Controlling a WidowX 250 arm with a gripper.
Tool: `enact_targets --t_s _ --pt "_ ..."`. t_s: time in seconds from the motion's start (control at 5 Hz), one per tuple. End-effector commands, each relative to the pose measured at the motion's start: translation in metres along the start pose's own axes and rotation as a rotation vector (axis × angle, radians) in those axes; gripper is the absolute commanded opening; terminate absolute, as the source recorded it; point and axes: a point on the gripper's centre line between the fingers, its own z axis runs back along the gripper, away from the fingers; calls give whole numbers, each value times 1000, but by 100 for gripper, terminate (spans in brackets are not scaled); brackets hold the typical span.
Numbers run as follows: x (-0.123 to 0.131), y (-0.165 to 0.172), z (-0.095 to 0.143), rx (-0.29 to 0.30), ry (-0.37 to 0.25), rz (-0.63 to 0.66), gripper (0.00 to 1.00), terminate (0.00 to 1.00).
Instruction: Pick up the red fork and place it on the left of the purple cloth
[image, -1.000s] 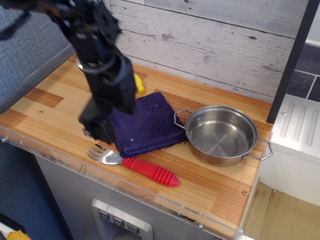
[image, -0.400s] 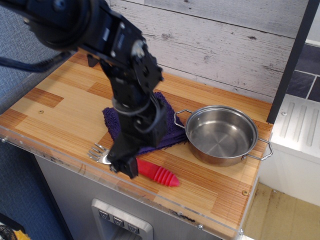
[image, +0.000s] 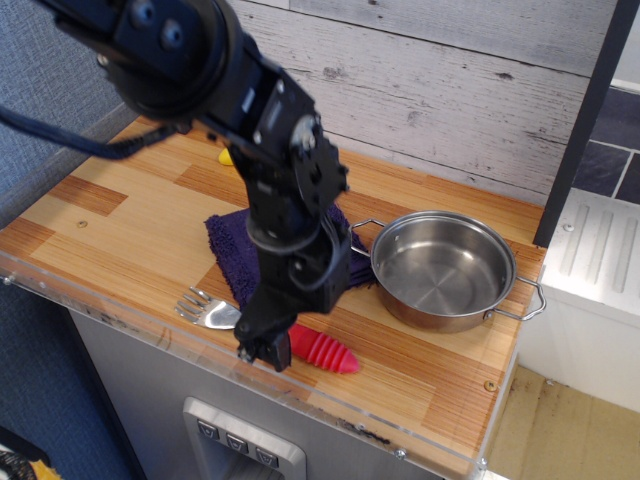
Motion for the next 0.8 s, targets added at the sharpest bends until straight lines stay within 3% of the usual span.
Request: enact_targets --t_s 0.0,0.2,0.6 --pt "-6 6 -3 18 9 2 100 0" --pt "-7 5 -5 28 6 -3 0 0" --pt "-12 4 0 30 0 4 0 0"
